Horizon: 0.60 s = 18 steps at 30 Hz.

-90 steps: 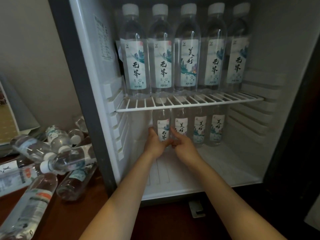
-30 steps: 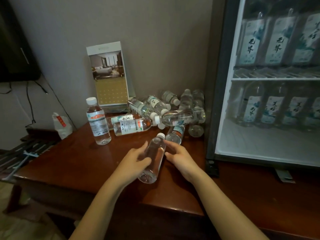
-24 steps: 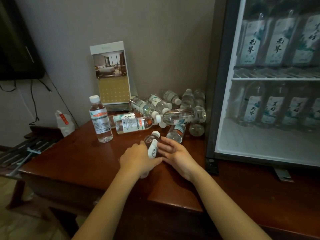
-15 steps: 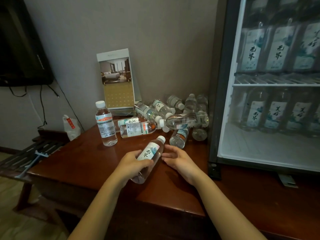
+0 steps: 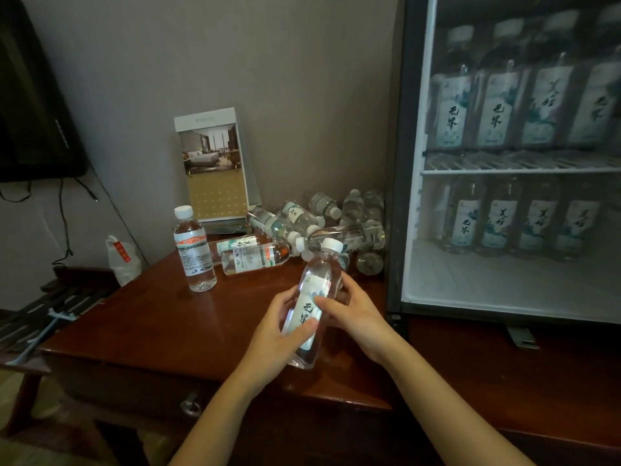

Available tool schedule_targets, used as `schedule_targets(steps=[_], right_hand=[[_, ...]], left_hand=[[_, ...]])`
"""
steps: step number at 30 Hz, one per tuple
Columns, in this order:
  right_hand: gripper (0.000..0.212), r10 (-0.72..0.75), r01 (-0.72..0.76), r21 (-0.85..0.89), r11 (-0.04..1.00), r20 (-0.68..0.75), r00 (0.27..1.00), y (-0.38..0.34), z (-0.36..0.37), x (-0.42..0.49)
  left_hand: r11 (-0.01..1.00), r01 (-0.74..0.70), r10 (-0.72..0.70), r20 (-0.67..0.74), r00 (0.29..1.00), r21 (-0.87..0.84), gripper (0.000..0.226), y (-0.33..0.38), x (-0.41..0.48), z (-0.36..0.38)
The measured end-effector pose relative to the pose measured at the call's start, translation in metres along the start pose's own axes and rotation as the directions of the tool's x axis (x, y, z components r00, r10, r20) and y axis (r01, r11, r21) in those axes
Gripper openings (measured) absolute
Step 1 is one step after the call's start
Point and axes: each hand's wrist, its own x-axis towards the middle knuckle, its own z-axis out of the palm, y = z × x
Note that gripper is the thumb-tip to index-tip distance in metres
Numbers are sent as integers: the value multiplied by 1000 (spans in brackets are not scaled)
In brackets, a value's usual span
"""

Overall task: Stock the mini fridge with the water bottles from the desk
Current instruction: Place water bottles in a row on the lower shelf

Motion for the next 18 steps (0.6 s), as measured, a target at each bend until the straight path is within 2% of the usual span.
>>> schedule_targets(steps=[4,6,13,18], right_hand=[[59,-105,98,-116,988,-60,993,-16,-22,-23],[59,-131,121,-122,985,-77,988,-24,-37,-34],[61,-206,189,-143,972,-116,972,-51,-97,-61],[50,-237,208,-134,969,-258,937,-65,-140,-62]], left_hand=[[996,-32,39,90,995,-85,68,9,2,25],[992,-79,88,95,992,-94,72,15,5,42],[962,-261,263,9,965,-85,80,26,26,115],[938,-337,333,-54,941,-80,86,37,59,170]])
